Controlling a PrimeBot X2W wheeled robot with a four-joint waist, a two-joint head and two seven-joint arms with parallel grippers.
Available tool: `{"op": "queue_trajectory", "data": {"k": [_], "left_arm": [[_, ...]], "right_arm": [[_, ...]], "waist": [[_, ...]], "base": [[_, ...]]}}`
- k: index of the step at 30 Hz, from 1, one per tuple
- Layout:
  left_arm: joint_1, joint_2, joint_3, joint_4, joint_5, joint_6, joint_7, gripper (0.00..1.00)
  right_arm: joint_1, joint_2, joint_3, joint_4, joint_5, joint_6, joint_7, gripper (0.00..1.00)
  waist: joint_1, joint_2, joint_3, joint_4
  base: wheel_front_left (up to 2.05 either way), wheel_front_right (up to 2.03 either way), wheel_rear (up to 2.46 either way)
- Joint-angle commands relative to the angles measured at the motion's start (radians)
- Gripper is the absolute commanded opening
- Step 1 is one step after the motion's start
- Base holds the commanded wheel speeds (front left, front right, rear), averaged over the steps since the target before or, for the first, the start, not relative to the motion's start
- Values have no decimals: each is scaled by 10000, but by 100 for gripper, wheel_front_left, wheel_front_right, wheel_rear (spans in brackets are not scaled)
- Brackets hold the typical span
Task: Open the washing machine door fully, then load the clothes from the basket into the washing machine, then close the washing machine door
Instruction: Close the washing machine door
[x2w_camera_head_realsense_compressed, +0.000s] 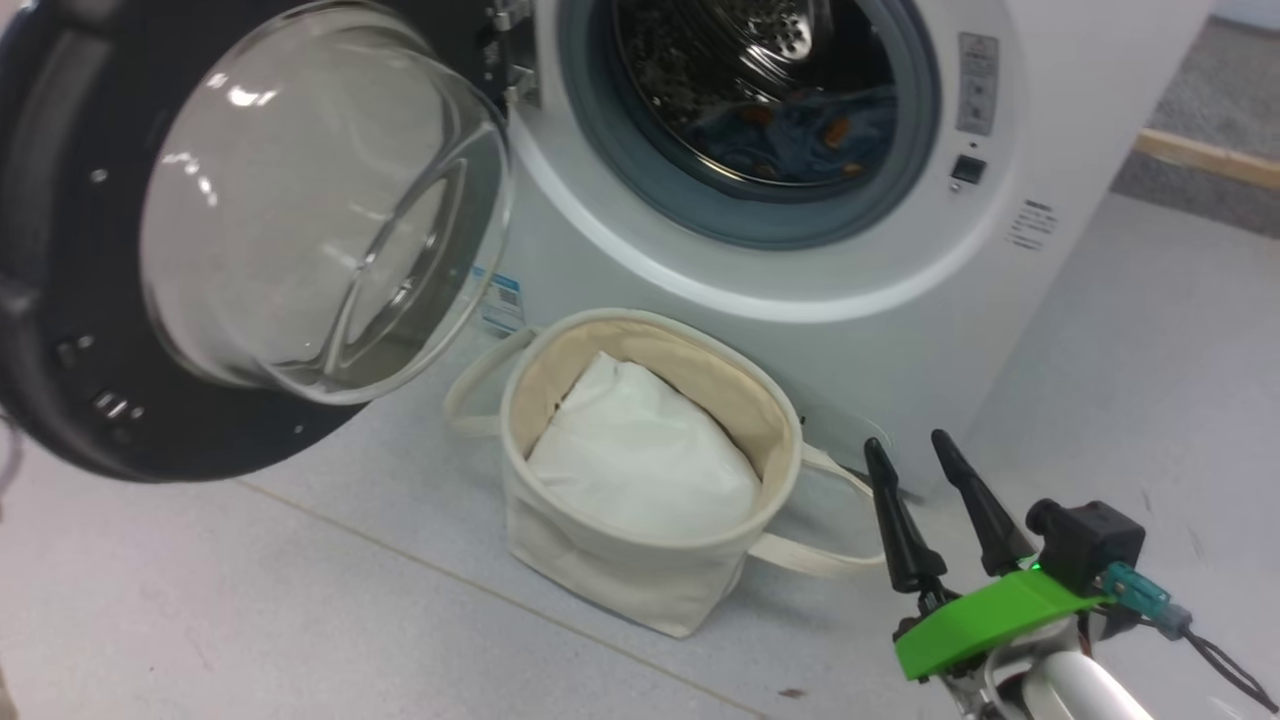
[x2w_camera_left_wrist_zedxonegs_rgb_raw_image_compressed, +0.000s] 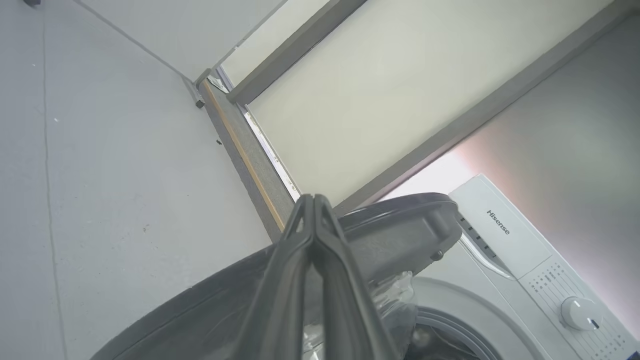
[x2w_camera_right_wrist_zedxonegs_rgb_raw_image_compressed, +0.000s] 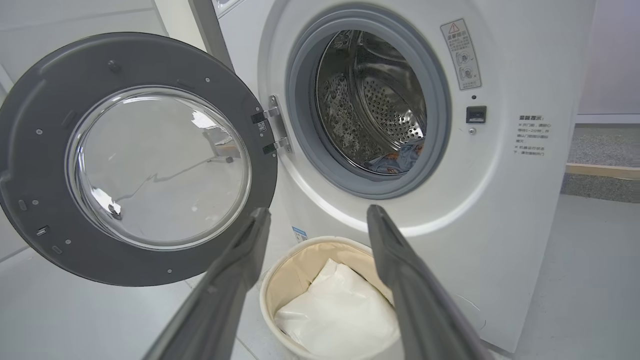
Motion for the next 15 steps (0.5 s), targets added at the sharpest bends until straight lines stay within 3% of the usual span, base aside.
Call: {"op": "queue_trajectory", "data": {"k": [1,8,15], "left_arm": [[-820,731,583,251,-447,200,406,0],[-1755,1531,1426,2259,-1341,825,1147,0],[-2099,1992,1563,3584,-1808,535,2325,0]], "right_arm": [[-273,-277,121,-334,-80,6,-51,100],[-600,-626,285,-354,-103,6,-51,100],[-783,-789,318,-313,-92,6,-51,100]], "waist": [[0,0,238,-294],[0,0,726,-839],[0,0,834,-1233]], "base": [[0,0,0],[0,0,0],[0,0,0]]}}
